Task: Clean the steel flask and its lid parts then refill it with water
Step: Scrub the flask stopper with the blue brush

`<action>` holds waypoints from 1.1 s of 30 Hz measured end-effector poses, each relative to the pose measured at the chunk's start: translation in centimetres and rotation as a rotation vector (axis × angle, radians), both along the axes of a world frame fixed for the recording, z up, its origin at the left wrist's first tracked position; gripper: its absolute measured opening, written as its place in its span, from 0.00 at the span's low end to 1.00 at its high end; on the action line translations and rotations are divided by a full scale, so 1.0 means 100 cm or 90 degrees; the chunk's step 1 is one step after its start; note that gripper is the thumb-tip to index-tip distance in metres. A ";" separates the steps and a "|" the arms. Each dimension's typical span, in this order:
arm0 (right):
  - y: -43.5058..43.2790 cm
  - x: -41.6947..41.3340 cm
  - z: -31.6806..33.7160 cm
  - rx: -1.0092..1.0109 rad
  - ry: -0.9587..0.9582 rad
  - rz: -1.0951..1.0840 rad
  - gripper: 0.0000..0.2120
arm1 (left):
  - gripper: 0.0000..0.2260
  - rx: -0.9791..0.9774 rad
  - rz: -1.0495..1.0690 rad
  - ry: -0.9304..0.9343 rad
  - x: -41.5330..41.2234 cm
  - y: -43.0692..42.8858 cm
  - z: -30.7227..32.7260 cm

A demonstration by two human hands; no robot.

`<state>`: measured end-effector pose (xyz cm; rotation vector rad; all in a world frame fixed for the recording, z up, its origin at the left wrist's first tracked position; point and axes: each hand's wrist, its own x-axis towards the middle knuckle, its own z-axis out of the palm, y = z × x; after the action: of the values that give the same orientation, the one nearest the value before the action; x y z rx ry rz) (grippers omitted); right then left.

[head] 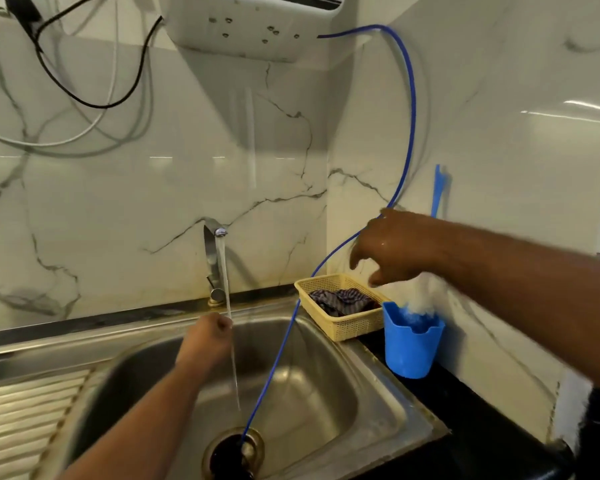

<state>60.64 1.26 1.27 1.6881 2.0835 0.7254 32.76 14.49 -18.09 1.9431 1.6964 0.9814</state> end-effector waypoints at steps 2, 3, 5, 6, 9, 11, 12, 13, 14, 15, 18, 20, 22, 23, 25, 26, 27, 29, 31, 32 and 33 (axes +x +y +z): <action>0.003 -0.024 -0.028 0.040 0.151 0.083 0.19 | 0.07 0.012 0.024 0.007 -0.016 0.021 0.005; 0.008 -0.037 -0.049 0.046 0.191 0.116 0.17 | 0.12 0.000 0.028 0.000 -0.021 0.031 0.008; 0.017 -0.055 -0.090 0.018 0.207 0.139 0.15 | 0.24 -0.032 0.016 -0.012 -0.027 0.052 0.015; 0.021 -0.059 -0.107 -0.010 0.206 0.138 0.15 | 0.28 -0.046 0.011 -0.019 -0.028 0.063 0.017; 0.028 -0.054 -0.129 -0.044 0.188 0.140 0.15 | 0.34 -0.083 0.037 -0.032 -0.030 0.088 0.025; 0.029 -0.043 -0.125 -0.047 0.188 0.138 0.15 | 0.30 -0.093 0.041 -0.035 -0.027 0.097 0.027; 0.027 -0.038 -0.120 -0.040 0.197 0.140 0.14 | 0.26 -0.089 0.032 -0.040 -0.024 0.099 0.027; 0.026 -0.032 -0.114 -0.026 0.203 0.143 0.14 | 0.22 -0.083 0.021 -0.045 -0.020 0.100 0.027; 0.025 -0.027 -0.107 -0.011 0.201 0.145 0.14 | 0.20 -0.071 0.009 -0.048 -0.017 0.101 0.026; 0.024 -0.022 -0.099 0.002 0.196 0.143 0.14 | 0.20 -0.059 -0.002 -0.044 -0.015 0.102 0.024; 0.027 -0.007 -0.074 0.022 0.165 0.137 0.14 | 0.23 -0.018 -0.014 0.001 -0.016 0.104 0.018; 0.032 0.006 -0.056 -0.002 0.119 0.109 0.15 | 0.27 -0.016 -0.019 0.046 -0.020 0.104 0.017; 0.036 0.018 -0.039 -0.068 0.012 0.037 0.19 | 0.32 -0.018 -0.015 0.078 -0.018 0.098 0.014; 0.037 0.023 -0.033 -0.112 -0.058 -0.008 0.21 | 0.34 -0.018 -0.010 0.082 -0.017 0.093 0.012; 0.037 0.029 -0.025 -0.185 -0.173 -0.097 0.24 | 0.33 -0.019 0.002 0.101 -0.015 0.080 0.003; 0.037 0.031 -0.024 -0.200 -0.211 -0.131 0.26 | 0.32 -0.023 0.006 0.119 -0.016 0.073 -0.004; 0.036 0.033 -0.024 -0.207 -0.242 -0.155 0.29 | 0.31 -0.033 0.010 0.137 -0.018 0.067 -0.010; 0.034 0.034 -0.027 -0.211 -0.279 -0.167 0.33 | 0.27 -0.055 0.006 0.173 -0.027 0.053 -0.021; 0.030 0.032 -0.028 -0.212 -0.277 -0.161 0.34 | 0.18 -0.077 -0.017 0.215 -0.036 0.037 -0.024; 0.029 0.031 -0.026 -0.216 -0.273 -0.159 0.33 | 0.14 -0.098 -0.032 0.226 -0.039 0.031 -0.024; 0.027 0.030 -0.023 -0.220 -0.273 -0.162 0.33 | 0.10 -0.119 -0.046 0.239 -0.044 0.024 -0.023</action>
<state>63.62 4.00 -1.06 1.4207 1.5615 0.5480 28.40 16.85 -20.39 2.1401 1.8186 0.4312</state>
